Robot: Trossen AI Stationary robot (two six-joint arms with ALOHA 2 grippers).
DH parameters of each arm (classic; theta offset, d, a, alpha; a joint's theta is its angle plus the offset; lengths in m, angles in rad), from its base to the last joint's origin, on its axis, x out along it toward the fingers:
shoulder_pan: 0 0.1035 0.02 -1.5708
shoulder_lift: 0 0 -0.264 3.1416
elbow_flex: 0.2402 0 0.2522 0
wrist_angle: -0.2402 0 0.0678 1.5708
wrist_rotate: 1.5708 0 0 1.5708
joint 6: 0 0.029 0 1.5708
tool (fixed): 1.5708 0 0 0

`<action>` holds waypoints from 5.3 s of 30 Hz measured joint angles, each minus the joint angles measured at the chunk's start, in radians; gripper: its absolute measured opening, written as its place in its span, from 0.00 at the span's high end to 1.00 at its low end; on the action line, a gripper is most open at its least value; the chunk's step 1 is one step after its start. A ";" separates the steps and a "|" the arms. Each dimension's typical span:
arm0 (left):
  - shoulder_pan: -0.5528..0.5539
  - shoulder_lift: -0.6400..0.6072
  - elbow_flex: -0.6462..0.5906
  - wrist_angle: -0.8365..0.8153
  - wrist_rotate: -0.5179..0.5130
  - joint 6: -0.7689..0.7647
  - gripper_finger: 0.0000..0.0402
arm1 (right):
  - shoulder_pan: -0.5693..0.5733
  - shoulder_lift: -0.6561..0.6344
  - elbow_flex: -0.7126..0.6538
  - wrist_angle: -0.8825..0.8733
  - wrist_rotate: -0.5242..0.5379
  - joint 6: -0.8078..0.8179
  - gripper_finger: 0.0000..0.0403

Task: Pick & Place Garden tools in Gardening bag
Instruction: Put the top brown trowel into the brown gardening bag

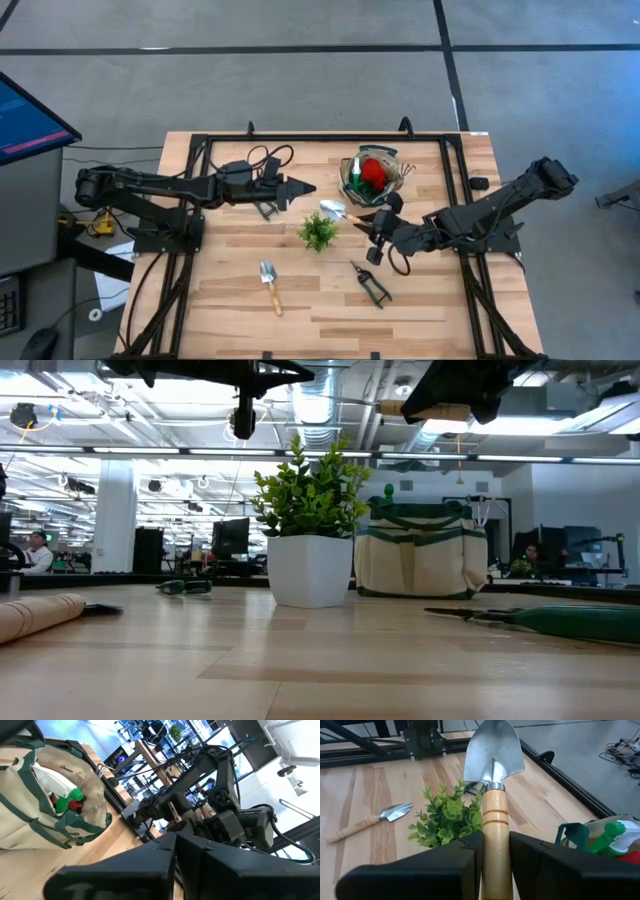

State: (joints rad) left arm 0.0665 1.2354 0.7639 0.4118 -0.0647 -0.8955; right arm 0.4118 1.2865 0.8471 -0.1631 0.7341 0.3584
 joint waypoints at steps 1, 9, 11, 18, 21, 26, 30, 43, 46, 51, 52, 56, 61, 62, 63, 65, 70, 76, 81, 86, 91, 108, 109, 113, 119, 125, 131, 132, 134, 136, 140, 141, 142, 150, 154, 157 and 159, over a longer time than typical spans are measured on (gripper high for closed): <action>0.001 0.000 0.000 0.000 0.000 0.000 1.00 | 0.000 0.000 0.000 0.000 0.000 0.000 0.85; 0.001 0.000 0.000 -0.008 0.011 -0.015 0.93 | -0.002 0.000 0.000 0.002 0.013 -0.002 0.85; 0.001 0.000 0.000 -0.012 0.012 -0.040 0.88 | -0.002 0.000 0.000 0.002 0.018 -0.002 0.85; -0.003 0.009 0.000 -0.011 0.012 -0.111 0.65 | -0.007 0.000 0.000 0.025 0.023 -0.037 0.85; -0.003 0.023 -0.001 -0.022 0.014 -0.134 0.58 | -0.008 0.000 0.000 0.040 0.024 -0.061 0.85; -0.009 0.069 0.000 -0.017 0.015 -0.183 0.54 | -0.008 0.000 0.001 0.043 0.023 -0.078 0.85; -0.021 0.114 -0.001 0.023 0.015 -0.204 0.56 | -0.008 0.000 0.001 0.036 0.023 -0.081 0.85; -0.048 0.186 0.000 0.182 0.012 -0.262 0.57 | -0.024 0.000 0.002 0.025 0.023 -0.081 0.85; -0.064 0.188 0.000 0.180 0.008 -0.262 0.57 | -0.032 0.000 0.002 0.025 0.023 -0.081 0.85; -0.084 0.188 0.000 0.182 -0.044 -0.262 0.58 | -0.042 0.000 0.003 0.026 0.021 -0.081 0.85; -0.087 0.188 0.000 0.182 -0.064 -0.262 0.58 | -0.042 0.000 0.003 0.028 0.016 -0.081 0.85; -0.088 0.188 0.000 0.182 -0.116 -0.246 0.58 | -0.042 0.000 0.003 0.036 -0.008 -0.081 0.85; -0.093 0.188 0.000 0.186 -0.119 -0.239 0.61 | -0.045 0.004 0.003 0.039 -0.008 -0.080 0.85; -0.093 0.188 0.000 0.188 -0.119 -0.239 0.62 | -0.048 0.004 0.003 0.043 -0.008 -0.080 0.85; -0.093 0.188 0.000 0.189 -0.119 -0.239 0.62 | -0.050 0.004 0.003 0.045 -0.008 -0.080 0.85; -0.093 0.188 0.000 0.189 -0.119 -0.239 0.64 | -0.050 0.004 0.003 0.046 -0.006 -0.080 0.85; -0.094 0.188 0.000 0.189 -0.119 -0.239 0.68 | -0.056 0.004 0.003 0.071 -0.004 -0.081 0.85; -0.094 0.187 0.000 0.191 -0.129 -0.230 0.71 | -0.059 0.004 0.003 0.129 -0.007 -0.122 0.85; -0.094 0.187 0.000 0.197 -0.129 -0.228 0.73 | -0.069 0.012 0.003 0.134 -0.054 -0.122 0.85; -0.094 0.187 0.000 0.196 -0.129 -0.227 0.75 | -0.072 0.037 0.003 0.152 -0.056 -0.122 0.85; -0.093 0.187 0.000 0.195 -0.130 -0.222 0.77 | -0.078 0.067 0.004 0.169 -0.055 -0.122 0.85; -0.093 0.187 0.000 0.194 -0.132 -0.183 0.86 | -0.092 0.073 0.004 0.174 -0.022 -0.100 0.85; -0.092 0.187 0.000 0.195 -0.131 -0.182 0.86 | -0.092 0.073 0.004 0.174 -0.012 -0.096 0.85; -0.092 0.187 0.000 0.195 -0.131 -0.182 0.86 | -0.092 0.073 0.004 0.174 0.000 -0.088 0.85; -0.092 0.187 0.000 0.195 -0.130 -0.180 0.86 | -0.092 0.073 0.004 0.178 0.006 -0.088 0.85; -0.093 0.187 0.000 0.196 -0.128 -0.131 0.86 | -0.092 0.073 0.003 0.186 0.015 -0.088 0.85; -0.093 0.187 0.000 0.193 -0.127 -0.080 0.97 | -0.092 0.073 0.003 0.187 0.016 -0.088 0.85; -0.093 0.187 0.000 0.193 -0.127 -0.074 0.98 | -0.092 0.072 0.003 0.187 0.016 -0.088 0.85; -0.093 0.187 0.000 0.192 -0.127 -0.071 0.99 | -0.092 0.072 0.003 0.187 0.016 -0.088 0.85; -0.093 0.187 0.000 0.192 -0.127 -0.051 0.99 | -0.092 0.072 0.003 0.187 0.016 -0.088 0.85; -0.093 0.187 0.000 0.191 -0.127 -0.026 1.00 | -0.092 0.072 0.003 0.187 0.015 -0.088 0.85; -0.093 0.187 0.000 0.192 -0.127 -0.025 1.00 | -0.092 0.072 0.003 0.187 0.015 -0.088 0.85; -0.093 0.187 0.000 0.192 -0.127 -0.025 1.00 | -0.093 0.072 0.003 0.187 0.015 -0.088 0.85; -0.095 0.187 0.000 0.204 -0.112 0.002 1.00 | -0.092 0.072 0.002 0.203 0.005 -0.103 0.60; -0.096 0.187 0.000 0.204 -0.111 0.002 1.00 | -0.091 0.072 0.002 0.197 -0.035 -0.103 0.42; -0.095 0.187 0.000 0.204 -0.114 0.003 1.00 | -0.080 0.060 0.002 0.152 -0.058 -0.103 0.35; -0.095 0.187 0.000 0.203 -0.119 0.020 1.00 | -0.070 0.047 0.023 0.079 -0.056 -0.093 0.33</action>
State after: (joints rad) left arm -0.0285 1.4220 0.7639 0.6147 -0.1832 -0.8750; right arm 0.3422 1.3337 0.8698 -0.0837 0.6781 0.2657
